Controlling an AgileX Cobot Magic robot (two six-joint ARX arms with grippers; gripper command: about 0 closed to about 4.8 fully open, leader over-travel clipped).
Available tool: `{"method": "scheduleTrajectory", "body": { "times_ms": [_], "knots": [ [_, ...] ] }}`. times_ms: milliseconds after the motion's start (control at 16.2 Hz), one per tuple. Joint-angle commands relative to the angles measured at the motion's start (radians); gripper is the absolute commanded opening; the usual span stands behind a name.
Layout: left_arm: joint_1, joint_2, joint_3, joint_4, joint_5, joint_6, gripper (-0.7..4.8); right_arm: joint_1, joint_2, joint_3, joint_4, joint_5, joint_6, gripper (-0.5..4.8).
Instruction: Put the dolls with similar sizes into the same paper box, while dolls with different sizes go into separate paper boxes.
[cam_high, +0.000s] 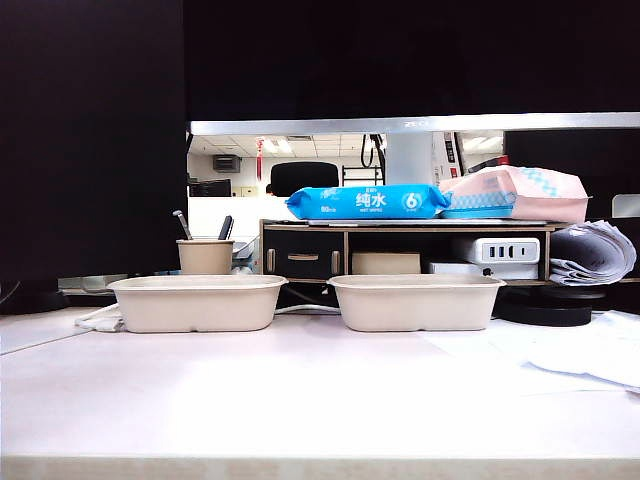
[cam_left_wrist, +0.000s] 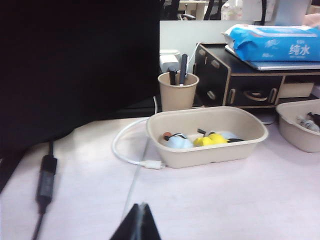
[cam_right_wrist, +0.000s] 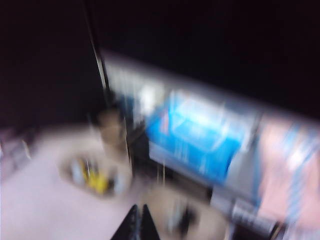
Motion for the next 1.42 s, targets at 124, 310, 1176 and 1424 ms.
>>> {"method": "scheduleTrajectory", "body": {
  "times_ms": [124,310,1176,1424],
  "knots": [
    [0.108,0.000,0.001,0.013,0.000,0.002,-0.05,0.001,-0.261,-0.113,0.040,0.050,-0.002,-0.08],
    [0.184,0.000,0.001,0.013,0.000,0.002,-0.05,0.001,-0.428,-0.205,0.022,0.045,0.036,-0.08],
    [0.185,0.000,0.001,0.013,0.000,0.002,-0.05,0.001,-0.595,-0.283,-0.028,0.072,0.051,-0.05],
    [0.185,0.000,0.001,0.014,0.000,0.002,-0.05,-0.218,-0.700,-0.480,-0.050,0.180,0.056,-0.05]
  ]
}}
